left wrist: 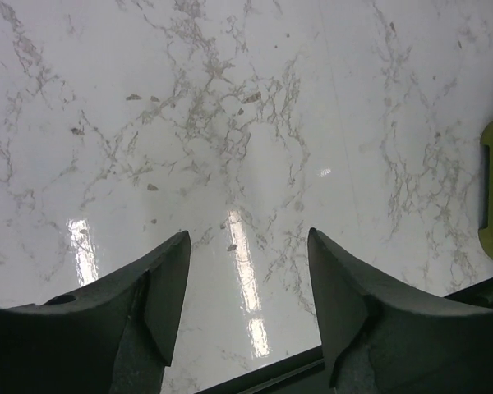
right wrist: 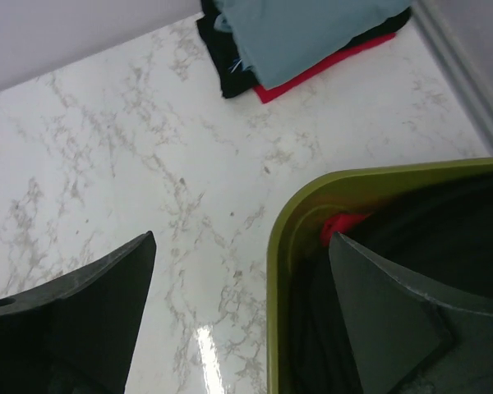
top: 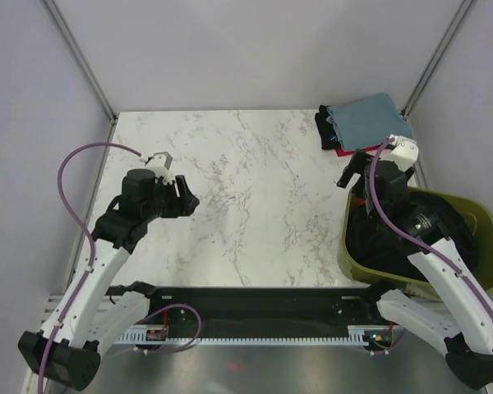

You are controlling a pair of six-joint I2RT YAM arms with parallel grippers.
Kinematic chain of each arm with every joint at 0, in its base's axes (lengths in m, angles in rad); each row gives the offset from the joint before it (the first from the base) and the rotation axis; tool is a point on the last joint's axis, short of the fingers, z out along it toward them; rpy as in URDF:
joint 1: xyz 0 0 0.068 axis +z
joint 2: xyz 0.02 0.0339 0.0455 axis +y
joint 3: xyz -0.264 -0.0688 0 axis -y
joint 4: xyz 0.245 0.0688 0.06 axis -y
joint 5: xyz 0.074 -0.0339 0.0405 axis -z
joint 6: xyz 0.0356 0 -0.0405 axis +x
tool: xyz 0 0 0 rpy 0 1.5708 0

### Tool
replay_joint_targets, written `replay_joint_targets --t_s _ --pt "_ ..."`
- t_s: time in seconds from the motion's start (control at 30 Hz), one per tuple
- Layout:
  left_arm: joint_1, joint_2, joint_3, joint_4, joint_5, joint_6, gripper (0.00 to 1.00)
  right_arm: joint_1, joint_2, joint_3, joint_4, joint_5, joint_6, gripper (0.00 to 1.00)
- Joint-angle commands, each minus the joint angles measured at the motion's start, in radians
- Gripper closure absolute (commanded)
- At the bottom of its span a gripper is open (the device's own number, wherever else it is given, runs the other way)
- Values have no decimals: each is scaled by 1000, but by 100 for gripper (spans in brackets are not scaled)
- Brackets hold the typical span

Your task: Fold and stack the t-shirts

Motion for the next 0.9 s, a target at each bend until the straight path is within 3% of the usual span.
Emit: replay_joint_targets --t_s 0.0,0.13,0.23,0.37,0.43,0.53,0.63,0.73,0.8,0.83,0.87 --pt "-4 -74 -20 72 18 16 31 0 -62 4 -46 229 40 3" --pt "-4 -33 -11 58 18 32 32 -52 -104 -48 -110 375 99 2" --pt "-4 -17 -4 46 13 41 33 -159 -130 -102 -149 360 156 2" --pt "-2 -23 -5 43 15 36 34 -380 -104 -149 -147 205 143 2" --pt "-4 -23 -5 44 13 36 34 -570 -41 -174 -155 20 143 2" --pt "-4 -22 0 43 16 38 34 -751 14 -249 -106 -169 103 2" --pt "-4 -28 -4 40 23 36 34 -759 29 -267 -37 -238 142 4" --pt "-4 -23 -1 40 23 38 35 -760 58 -251 -15 -275 169 14" --pt "-4 -23 0 37 24 38 35 -760 52 -257 -11 -271 172 27" --pt "-2 -25 -2 37 23 38 35 -760 42 -263 0 -262 172 38" --pt "-4 -25 -1 37 23 38 35 -760 13 -266 6 -263 167 62"
